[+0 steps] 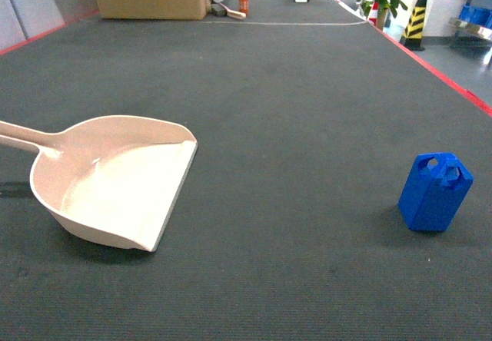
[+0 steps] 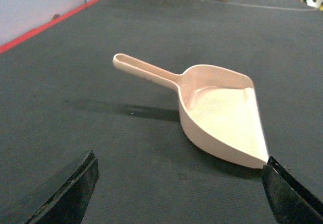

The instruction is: Place part in tray to right shelf

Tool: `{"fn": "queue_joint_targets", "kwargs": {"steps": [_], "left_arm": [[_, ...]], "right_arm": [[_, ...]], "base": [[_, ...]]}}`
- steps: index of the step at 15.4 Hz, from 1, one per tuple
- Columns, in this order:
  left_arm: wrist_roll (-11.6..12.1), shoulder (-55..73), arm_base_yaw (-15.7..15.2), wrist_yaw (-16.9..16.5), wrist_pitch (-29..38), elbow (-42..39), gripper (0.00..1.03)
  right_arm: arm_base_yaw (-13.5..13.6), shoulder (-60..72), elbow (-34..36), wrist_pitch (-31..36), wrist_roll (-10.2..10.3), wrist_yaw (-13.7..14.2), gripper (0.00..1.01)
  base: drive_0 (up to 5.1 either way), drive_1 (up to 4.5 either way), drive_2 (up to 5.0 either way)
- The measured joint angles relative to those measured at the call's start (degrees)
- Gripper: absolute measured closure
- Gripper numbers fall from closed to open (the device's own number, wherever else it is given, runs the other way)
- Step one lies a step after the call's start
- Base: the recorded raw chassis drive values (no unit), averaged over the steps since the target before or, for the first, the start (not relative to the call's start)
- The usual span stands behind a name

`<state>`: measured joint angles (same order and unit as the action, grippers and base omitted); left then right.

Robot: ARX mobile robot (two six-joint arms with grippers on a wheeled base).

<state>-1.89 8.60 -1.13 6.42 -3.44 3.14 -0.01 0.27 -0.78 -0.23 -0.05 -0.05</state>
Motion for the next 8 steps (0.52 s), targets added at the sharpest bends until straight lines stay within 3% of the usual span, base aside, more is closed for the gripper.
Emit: {"fn": "queue_joint_targets", "kwargs": {"steps": [3,6,8], "left_arm": [[-5.8,17.5,-6.6,-6.9,12.6,5.8,0.05],[-16.1,42.6,-11.7,-15.3,22.5,14.6,0.05],[-21.7,52.4,-13.1,-17.2,26.3,18.3,0.05]], "right_arm": [[0.0,0.0,0.0,0.0,0.0,0.0,0.03],[0.0,0.0,0.0,0.0,0.0,0.0,0.03],[0.0,0.0,0.0,0.0,0.0,0.0,0.03]], "base": [[0.0,0.0,0.0],[0.0,0.0,0.0],[0.0,0.0,0.0]]}}
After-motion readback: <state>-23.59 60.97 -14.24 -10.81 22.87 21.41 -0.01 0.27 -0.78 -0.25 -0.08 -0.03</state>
